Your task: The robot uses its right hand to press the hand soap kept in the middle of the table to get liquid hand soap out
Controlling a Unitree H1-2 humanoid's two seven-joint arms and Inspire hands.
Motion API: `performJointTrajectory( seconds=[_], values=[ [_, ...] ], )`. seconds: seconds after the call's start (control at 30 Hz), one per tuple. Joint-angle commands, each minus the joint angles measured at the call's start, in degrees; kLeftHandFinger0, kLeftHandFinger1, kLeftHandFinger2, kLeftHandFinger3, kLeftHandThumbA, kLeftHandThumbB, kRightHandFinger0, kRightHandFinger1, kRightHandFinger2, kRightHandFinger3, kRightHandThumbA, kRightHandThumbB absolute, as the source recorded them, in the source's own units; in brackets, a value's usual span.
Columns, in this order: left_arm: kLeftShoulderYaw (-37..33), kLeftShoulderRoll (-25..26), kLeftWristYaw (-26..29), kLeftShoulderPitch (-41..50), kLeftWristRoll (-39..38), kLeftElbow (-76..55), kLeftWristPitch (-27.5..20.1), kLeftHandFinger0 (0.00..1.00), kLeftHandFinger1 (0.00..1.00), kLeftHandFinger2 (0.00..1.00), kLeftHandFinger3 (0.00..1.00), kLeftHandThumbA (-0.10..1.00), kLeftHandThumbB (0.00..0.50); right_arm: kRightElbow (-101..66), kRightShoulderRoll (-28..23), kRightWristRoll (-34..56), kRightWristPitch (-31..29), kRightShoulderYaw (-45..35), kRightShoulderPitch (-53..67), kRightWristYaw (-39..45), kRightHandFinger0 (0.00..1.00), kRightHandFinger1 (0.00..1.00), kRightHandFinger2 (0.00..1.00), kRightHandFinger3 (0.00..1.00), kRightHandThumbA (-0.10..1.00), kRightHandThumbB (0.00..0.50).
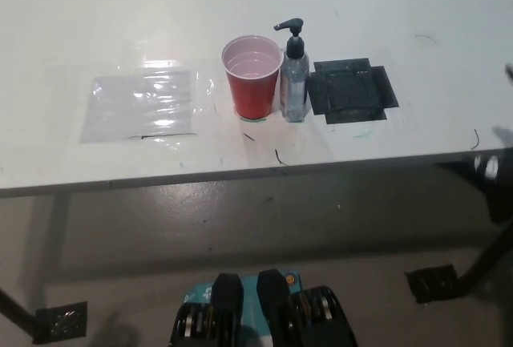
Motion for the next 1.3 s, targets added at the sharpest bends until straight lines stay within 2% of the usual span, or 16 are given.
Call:
performJointTrajectory(
  seconds=[0.0,0.07,0.17,0.27,0.3,0.43,0.5,0.57,0.63,0.73,0.83,0.9,1.07,1.13,1.17,1.27],
  values=[
    [1.60,1.26,-1.94,-0.49,2.00,-1.89,1.21,1.00,1.00,1.00,0.89,1.00,0.084,-1.39,-3.88,-2.94,1.87,1.87,-11.23,5.02,1.00,1.00,1.00,1.00,1.00,0.487],
    [1.89,0.99,-2.29,-0.51,2.49,-1.95,1.21,1.00,1.00,1.00,0.90,1.00,0.076,-1.46,-4.04,-3.34,2.92,2.75,-13.65,5.74,1.00,1.00,1.00,1.00,1.00,0.500],
    [2.26,0.72,-2.64,-0.62,2.41,-1.63,1.21,1.00,1.00,1.00,0.87,1.00,0.064,1.53,-3.27,-4.92,2.76,6.00,-22.05,7.66,1.00,1.00,1.00,1.00,1.00,0.474],
    [2.65,0.70,-3.14,-0.79,2.75,-1.78,1.21,1.00,1.00,1.00,0.86,1.00,0.060,3.67,-2.52,-5.59,2.17,8.08,-25.51,8.21,1.00,1.00,1.00,1.00,1.00,0.468],
    [2.90,0.74,-3.57,-0.95,3.07,-1.82,1.21,1.00,1.00,1.00,0.87,1.00,0.079,6.60,-1.26,-6.13,0.29,10.37,-28.82,8.97,1.00,1.00,1.00,1.00,1.00,0.472],
    [3.53,0.29,-4.65,-1.27,4.23,-1.94,1.21,1.00,1.00,1.00,0.90,1.00,0.054,8.96,0.53,-7.39,-0.65,14.22,-32.81,10.38,1.00,1.00,1.00,1.00,1.00,0.500],
    [3.84,0.13,-5.12,-1.34,4.75,-2.19,1.21,1.00,1.00,1.00,0.90,1.00,0.067,9.32,2.42,-7.74,-0.69,16.64,-34.97,11.86,1.00,1.00,1.00,1.00,1.00,0.495],
    [4.18,-0.17,-5.62,-1.42,5.25,-2.22,1.21,1.00,1.00,1.00,0.91,1.00,0.065,9.49,2.81,-8.01,-0.62,17.35,-35.52,12.15,1.00,1.00,1.00,1.00,1.00,0.498],
    [4.16,0.00,-6.14,-1.85,5.68,-1.93,1.21,1.00,1.00,1.00,0.91,1.00,0.078,10.56,4.34,-9.16,-2.71,19.53,-36.67,12.24,1.00,1.00,1.00,1.00,1.00,0.458],
    [4.68,-0.10,-7.36,-2.29,6.63,-1.83,1.21,1.00,1.00,1.00,0.91,1.00,0.082,13.29,6.84,-10.81,-4.41,22.22,-37.77,11.95,1.00,1.00,1.00,1.00,1.00,0.472],
    [4.87,-0.17,-8.03,-2.44,7.67,-2.08,1.21,1.00,1.00,1.00,0.91,1.00,0.074,15.17,7.80,-11.47,-5.66,23.41,-38.13,12.28,1.00,1.00,1.00,1.00,1.00,0.462],
    [5.25,-0.38,-8.62,-2.75,8.11,-1.91,1.21,1.00,1.00,1.00,0.91,1.00,0.086,17.49,8.64,-12.41,-7.25,24.96,-38.22,12.34,1.00,1.00,1.00,1.00,1.00,0.466],
    [5.72,-0.70,-9.92,-3.44,9.27,-1.81,1.21,1.00,1.00,1.00,0.90,1.00,0.068,19.75,8.75,-13.88,-8.50,26.97,-37.74,13.51,1.00,1.00,1.00,1.00,1.00,0.467],
    [6.11,-0.93,-10.46,-3.33,9.64,-2.20,1.21,1.00,1.00,1.00,0.89,1.00,0.100,21.87,8.83,-13.88,-10.72,27.48,-37.42,13.00,1.00,1.00,1.00,1.00,1.00,0.444],
    [6.22,-0.99,-10.67,-3.27,9.78,-2.42,1.21,1.00,1.00,1.00,0.89,1.00,0.110,22.72,8.69,-14.42,-10.65,28.05,-37.41,13.52,1.00,1.00,1.00,1.00,1.00,0.452],
    [6.92,-1.31,-11.52,-3.57,10.23,-2.32,1.21,1.00,1.00,1.00,0.88,1.00,0.118,23.80,8.71,-14.32,-11.41,27.88,-37.07,13.01,1.00,1.00,1.00,1.00,1.00,0.439]
  ],
)
